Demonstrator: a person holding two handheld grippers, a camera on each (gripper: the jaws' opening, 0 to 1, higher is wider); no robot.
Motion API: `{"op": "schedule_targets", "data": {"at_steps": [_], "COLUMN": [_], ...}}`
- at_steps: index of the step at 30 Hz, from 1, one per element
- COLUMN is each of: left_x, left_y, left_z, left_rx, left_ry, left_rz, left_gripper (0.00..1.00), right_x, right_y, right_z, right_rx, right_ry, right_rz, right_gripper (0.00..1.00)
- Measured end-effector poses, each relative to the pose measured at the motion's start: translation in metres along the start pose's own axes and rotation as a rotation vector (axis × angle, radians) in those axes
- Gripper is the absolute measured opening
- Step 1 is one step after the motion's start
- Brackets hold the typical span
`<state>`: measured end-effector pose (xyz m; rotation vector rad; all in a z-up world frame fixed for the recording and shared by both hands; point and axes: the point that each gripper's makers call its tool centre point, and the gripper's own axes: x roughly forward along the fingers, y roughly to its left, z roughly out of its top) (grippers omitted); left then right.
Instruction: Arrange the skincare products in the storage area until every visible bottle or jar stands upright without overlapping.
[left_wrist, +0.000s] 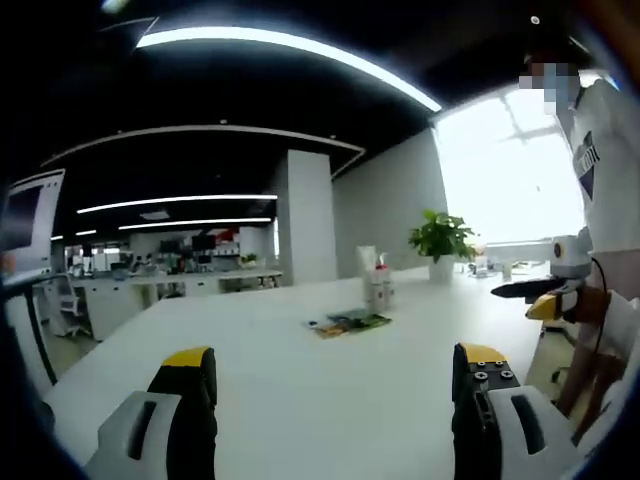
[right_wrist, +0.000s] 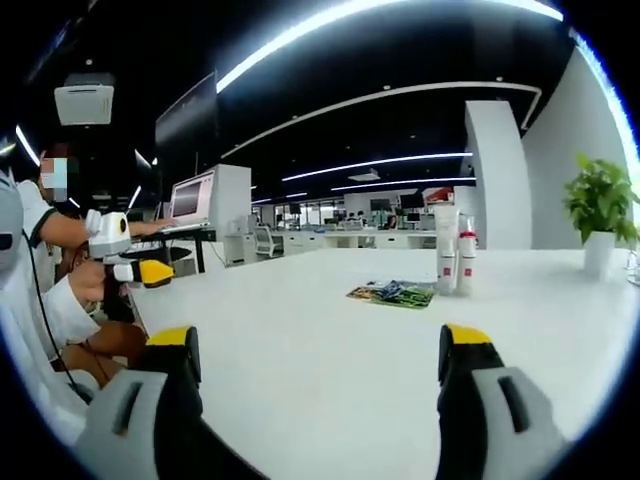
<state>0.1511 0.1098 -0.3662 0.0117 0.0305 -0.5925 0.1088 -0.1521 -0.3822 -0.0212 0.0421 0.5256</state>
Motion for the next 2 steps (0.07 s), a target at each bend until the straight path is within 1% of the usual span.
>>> {"op": "schedule_targets", "data": {"at_steps": [2], "left_x": [-0.0001], "left_y": [0.0004], "left_z": [0.0002], "left_rx": [0.001], "left_ry": [-0.001], "left_rz": [0.002], "left_gripper": [1.0], "right_x": [-0.0001], "right_y": [0.0], "right_z": [0.0007], "right_rx": [-0.002], "right_ry": [-0.001], "right_rz": [-0.001], "right_gripper": [1.0]}}
